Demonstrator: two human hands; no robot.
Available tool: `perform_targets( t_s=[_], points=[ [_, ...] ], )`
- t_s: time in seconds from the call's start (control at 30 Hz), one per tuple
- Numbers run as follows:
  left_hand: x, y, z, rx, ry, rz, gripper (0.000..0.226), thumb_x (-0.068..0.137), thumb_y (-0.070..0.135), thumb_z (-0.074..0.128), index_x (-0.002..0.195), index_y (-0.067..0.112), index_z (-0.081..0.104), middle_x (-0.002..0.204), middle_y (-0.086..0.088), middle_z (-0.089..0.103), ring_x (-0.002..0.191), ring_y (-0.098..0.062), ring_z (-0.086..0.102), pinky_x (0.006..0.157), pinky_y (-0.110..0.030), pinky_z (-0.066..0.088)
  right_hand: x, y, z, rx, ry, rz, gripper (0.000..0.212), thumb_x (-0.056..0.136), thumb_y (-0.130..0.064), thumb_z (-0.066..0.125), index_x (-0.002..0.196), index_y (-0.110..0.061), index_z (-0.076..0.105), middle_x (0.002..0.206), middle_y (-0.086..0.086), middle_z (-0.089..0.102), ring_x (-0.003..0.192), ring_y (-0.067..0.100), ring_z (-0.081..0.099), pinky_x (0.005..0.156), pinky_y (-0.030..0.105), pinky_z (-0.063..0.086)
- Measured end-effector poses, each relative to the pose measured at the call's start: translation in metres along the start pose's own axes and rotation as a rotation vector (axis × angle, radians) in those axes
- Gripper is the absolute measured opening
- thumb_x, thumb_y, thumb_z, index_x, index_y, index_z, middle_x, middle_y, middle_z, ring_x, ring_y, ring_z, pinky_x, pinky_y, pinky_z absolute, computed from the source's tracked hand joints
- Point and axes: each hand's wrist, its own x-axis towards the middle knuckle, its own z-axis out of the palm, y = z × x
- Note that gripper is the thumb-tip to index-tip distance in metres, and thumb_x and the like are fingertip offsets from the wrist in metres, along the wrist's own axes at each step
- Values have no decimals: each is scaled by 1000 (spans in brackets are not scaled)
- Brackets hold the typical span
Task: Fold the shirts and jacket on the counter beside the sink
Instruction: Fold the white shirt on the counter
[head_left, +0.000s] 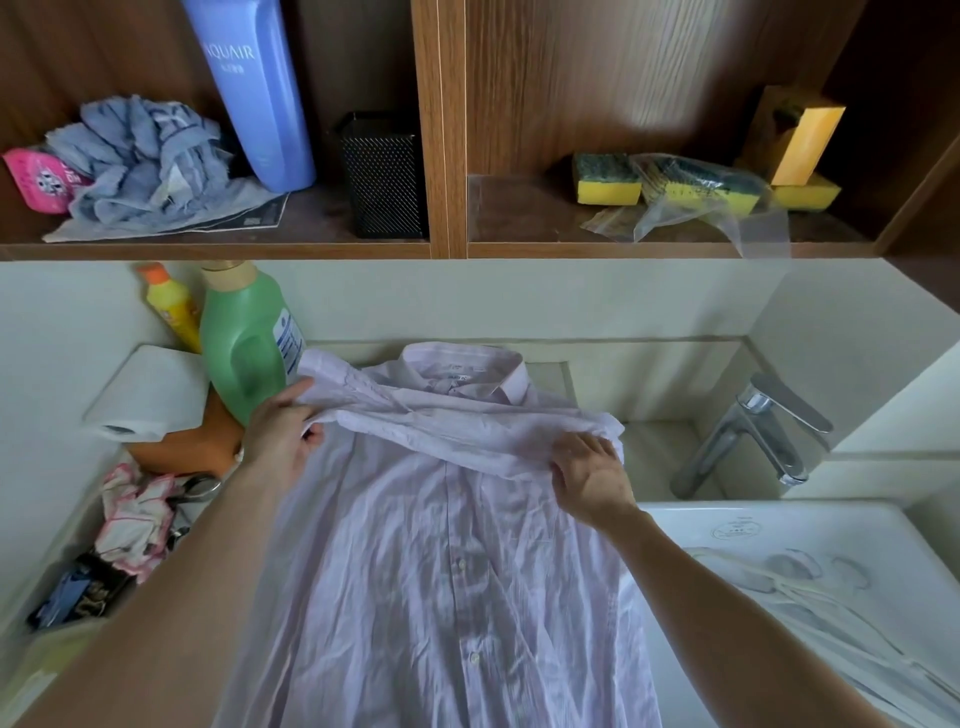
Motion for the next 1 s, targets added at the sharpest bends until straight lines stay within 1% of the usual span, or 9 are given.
perform_targets(
  t_s=[0.1,0.23,0.43,0.53,0.63,0.73,0.83,0.93,1.0],
  points=[
    [9,-3,-11,66,79,6,57,83,-15,46,129,14,65,43,4,47,36,-10,35,37,-21,30,-2,9,-11,104,207,-41,9,81,-20,60,82,-12,62,81,5,62,79,30,59,71,37,45],
    [8,-27,-25,454,105,-44,52,88,-9,46,128,17,66,70,-10,59,50,-20,47,43,-24,41,-2,9,-6,119,-265,-77,33,99,-35,41,86,-15,64,95,2,66,93,24,62,69,29,38],
    [0,-45,-28,722,30,80,53,88,-6,49,139,9,55,137,-18,57,96,-36,65,72,-37,53,9,-20,13,180,138,-117,26,93,-22,62,117,-15,68,127,8,65,119,33,59,98,45,45],
    [3,-38,-24,883,62,172,55,88,-3,50,142,10,52,145,-16,52,127,-34,53,104,-43,45,18,-38,30,96,-26,43,60,102,-46,40,156,-23,27,165,5,15,152,29,13,122,51,4],
    [-6,-33,-11,1049,17,324,61,87,-2,53,146,13,46,144,-18,52,128,-35,51,102,-43,45,19,-47,53,48,-183,228,72,99,-63,18,158,-27,-2,165,4,-14,152,30,-16,117,52,-21],
    [-19,-41,13,1272,-291,483,69,91,10,60,153,23,33,152,-4,46,131,-26,52,103,-40,46,15,-49,70,62,-307,275,72,96,-66,4,158,-30,-6,165,2,-19,150,29,-22,120,56,-11],
    [-28,-55,34,1115,-620,249,58,97,45,57,150,39,32,134,13,57,95,-11,71,86,-29,51,24,-47,64,78,-351,242,71,97,-66,10,158,-30,2,166,3,-11,152,30,-12,120,55,-6],
    [-24,-74,45,1021,-301,653,32,97,26,59,129,27,58,118,7,67,98,-26,69,81,-34,51,30,-34,44,108,-21,197,51,100,-45,43,142,-18,49,158,12,34,145,35,32,114,57,24],
    [-15,-91,44,1261,-101,952,38,92,25,61,130,22,56,135,-3,60,112,-34,61,83,-43,50,27,-18,42,40,102,192,49,97,-38,54,140,-14,53,155,15,39,143,38,35,113,59,26]
  ],
)
